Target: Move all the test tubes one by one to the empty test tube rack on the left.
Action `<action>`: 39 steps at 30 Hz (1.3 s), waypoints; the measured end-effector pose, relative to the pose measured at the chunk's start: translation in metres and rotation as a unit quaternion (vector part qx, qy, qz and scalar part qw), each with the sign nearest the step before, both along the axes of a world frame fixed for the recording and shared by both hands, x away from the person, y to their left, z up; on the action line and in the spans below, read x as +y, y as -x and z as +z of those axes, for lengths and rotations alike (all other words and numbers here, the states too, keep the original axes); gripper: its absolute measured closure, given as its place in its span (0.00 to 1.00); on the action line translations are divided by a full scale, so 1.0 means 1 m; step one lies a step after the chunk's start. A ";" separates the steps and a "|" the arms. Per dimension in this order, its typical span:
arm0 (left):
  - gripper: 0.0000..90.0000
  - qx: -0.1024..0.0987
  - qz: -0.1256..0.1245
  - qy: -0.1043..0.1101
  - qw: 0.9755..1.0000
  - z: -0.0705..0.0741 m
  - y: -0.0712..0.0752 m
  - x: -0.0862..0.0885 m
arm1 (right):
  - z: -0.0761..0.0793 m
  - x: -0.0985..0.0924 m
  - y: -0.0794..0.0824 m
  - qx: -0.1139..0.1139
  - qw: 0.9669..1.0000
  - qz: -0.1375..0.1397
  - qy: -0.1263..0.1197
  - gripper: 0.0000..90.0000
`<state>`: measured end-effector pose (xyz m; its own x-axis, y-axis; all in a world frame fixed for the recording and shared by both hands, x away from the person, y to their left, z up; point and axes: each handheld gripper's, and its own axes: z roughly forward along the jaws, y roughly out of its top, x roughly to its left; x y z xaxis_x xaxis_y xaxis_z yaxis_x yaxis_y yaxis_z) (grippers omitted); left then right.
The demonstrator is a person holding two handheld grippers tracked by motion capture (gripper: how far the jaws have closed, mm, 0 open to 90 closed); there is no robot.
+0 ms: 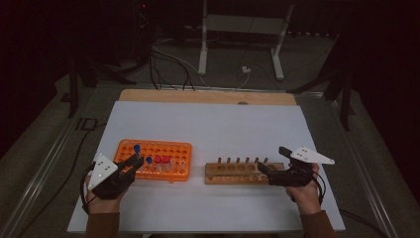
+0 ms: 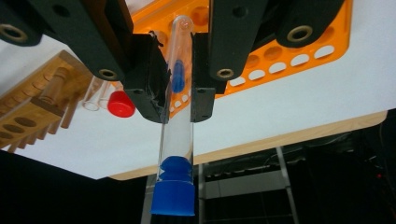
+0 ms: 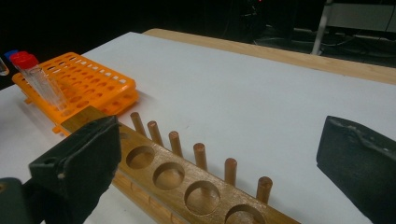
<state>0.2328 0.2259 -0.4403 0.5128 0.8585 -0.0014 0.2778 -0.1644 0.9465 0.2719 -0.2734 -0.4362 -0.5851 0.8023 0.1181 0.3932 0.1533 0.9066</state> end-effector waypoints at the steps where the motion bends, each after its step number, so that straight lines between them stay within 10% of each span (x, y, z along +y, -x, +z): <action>1: 0.85 0.000 0.003 0.003 1.000 -0.001 0.000 0.001 | 0.000 0.000 0.000 0.000 1.000 0.000 0.000 0.00; 30: 0.85 0.049 0.010 0.023 0.998 -0.032 -0.021 0.006 | 0.000 0.000 0.001 -0.003 1.000 0.000 -0.005 0.00; 39: 0.85 0.065 0.008 -0.020 0.998 -0.040 -0.030 -0.004 | -0.002 0.004 0.001 0.000 1.000 0.005 -0.001 0.00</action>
